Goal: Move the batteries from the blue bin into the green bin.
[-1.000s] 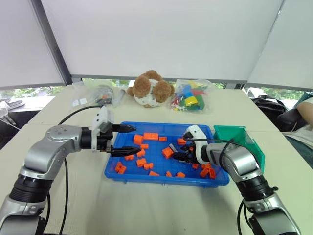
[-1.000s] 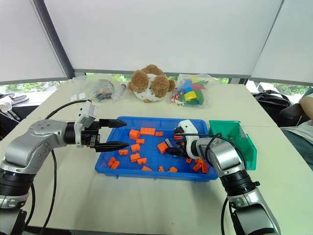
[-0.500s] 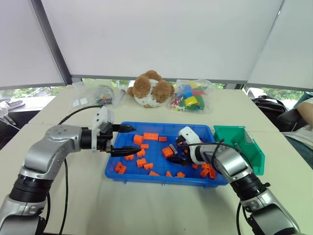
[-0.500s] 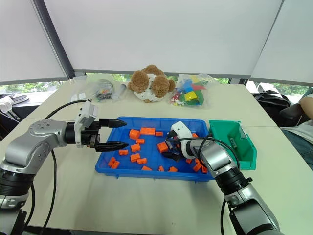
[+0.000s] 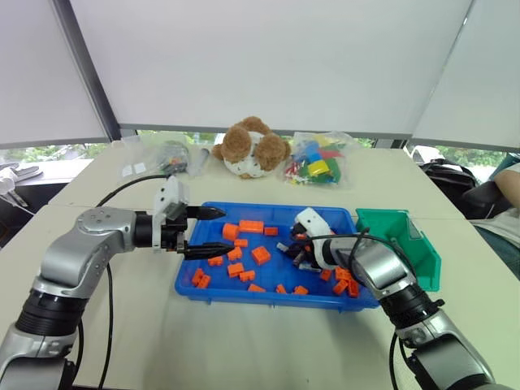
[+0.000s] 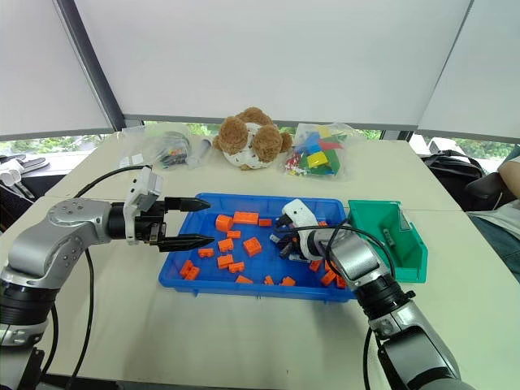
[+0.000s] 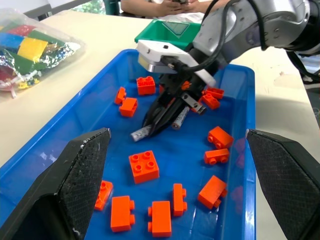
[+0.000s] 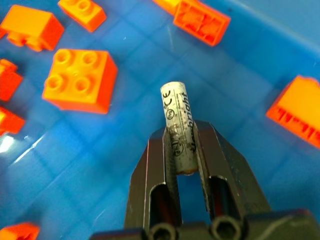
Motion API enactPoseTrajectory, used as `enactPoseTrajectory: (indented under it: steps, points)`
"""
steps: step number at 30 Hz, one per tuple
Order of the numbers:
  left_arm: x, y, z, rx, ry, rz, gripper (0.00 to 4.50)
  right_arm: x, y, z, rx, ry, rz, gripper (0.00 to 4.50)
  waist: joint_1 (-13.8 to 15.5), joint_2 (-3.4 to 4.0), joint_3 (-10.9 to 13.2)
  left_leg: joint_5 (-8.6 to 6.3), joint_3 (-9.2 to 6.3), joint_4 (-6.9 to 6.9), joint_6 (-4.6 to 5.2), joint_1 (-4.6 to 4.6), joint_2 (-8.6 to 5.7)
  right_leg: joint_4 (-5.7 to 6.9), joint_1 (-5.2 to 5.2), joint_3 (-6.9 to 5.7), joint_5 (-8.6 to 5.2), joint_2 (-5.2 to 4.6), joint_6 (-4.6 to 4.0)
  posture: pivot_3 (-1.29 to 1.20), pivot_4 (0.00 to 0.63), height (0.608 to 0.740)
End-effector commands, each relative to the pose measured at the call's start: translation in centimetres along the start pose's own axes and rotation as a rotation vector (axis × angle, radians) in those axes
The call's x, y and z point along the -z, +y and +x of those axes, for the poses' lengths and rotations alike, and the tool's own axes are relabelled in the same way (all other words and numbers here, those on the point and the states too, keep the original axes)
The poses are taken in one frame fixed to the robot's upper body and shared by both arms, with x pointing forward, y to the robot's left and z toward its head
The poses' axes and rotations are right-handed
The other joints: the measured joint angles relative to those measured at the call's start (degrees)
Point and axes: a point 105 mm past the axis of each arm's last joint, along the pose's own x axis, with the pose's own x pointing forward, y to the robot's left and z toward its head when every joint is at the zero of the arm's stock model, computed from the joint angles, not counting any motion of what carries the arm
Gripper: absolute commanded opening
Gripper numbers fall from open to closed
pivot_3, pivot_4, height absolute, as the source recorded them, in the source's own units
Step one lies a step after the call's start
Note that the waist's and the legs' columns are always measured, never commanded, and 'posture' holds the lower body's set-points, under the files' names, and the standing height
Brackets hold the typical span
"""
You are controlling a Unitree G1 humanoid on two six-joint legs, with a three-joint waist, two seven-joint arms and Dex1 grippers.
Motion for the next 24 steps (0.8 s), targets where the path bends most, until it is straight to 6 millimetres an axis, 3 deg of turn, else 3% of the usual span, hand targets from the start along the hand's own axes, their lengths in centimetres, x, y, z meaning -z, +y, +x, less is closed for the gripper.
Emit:
enactPoseTrajectory:
  steps: [1,4,5,7,12,14,18,24]
  points:
    - [-1.2,0.0,-0.2,-0.006,-0.015,0.055,4.50,-4.0,-2.2,-4.8,0.107,-0.147,0.011,0.04,0.0,0.01,0.0,0.00,0.00,0.00,0.00,-0.03,0.00,0.00,-0.02,0.00,0.00,0.00,0.00,0.00,0.150,0.710]
    - [-1.1,0.1,-0.1,-0.001,-0.017,0.053,4.50,-5.1,-7.2,-11.8,0.351,-0.221,0.060,0.04,0.2,0.02,0.0,0.00,0.00,0.00,0.00,-0.05,0.00,0.00,-0.04,-0.01,0.00,-0.01,0.00,0.00,0.150,0.710]
    - [-1.1,0.1,0.0,0.002,-0.017,0.052,4.50,-4.6,-8.7,-13.9,0.438,-0.211,0.075,0.04,0.4,0.02,0.0,0.00,0.00,0.00,0.00,-0.06,0.00,0.00,-0.04,-0.02,0.00,-0.02,0.00,0.00,0.150,0.710]
    - [-1.0,0.1,0.1,0.006,-0.019,0.051,4.50,-3.0,-10.2,-16.3,0.534,-0.163,0.087,0.04,0.9,0.01,0.0,-0.01,0.00,0.00,0.01,-0.08,-0.02,-0.08,-0.03,-0.05,0.00,-0.06,-0.01,0.00,0.150,0.710]
    - [-1.0,0.3,0.5,0.020,-0.027,0.051,4.50,1.2,-11.6,-18.4,0.617,-0.040,0.116,0.04,-0.1,-0.06,0.0,-0.02,-0.05,-0.06,0.04,0.00,-0.02,-0.12,0.04,-0.04,0.00,0.00,-0.02,0.00,0.150,0.710]
    - [-1.0,0.3,0.7,0.029,-0.031,0.052,4.50,2.6,-11.7,-18.2,0.603,-0.014,0.138,0.04,-0.2,-0.04,0.0,-0.02,-0.04,-0.06,0.04,0.00,-0.02,-0.12,0.03,-0.02,0.01,-0.01,-0.01,0.00,0.150,0.710]
    - [-1.1,0.5,0.8,0.035,-0.038,0.052,4.50,3.4,-11.4,-17.3,0.560,-0.010,0.152,0.04,-0.3,0.00,0.0,-0.01,-0.04,-0.06,0.02,0.00,-0.02,-0.07,0.00,-0.02,0.01,0.00,-0.01,0.00,0.150,0.710]
    - [-1.2,0.4,0.9,0.044,-0.038,0.054,4.50,1.8,-11.1,-17.5,0.538,-0.046,0.105,3.05,0.0,0.00,0.0,-0.01,-0.04,-0.03,0.02,-0.01,-0.02,-0.07,0.01,-0.02,0.01,-0.01,-0.01,0.00,0.150,0.710]
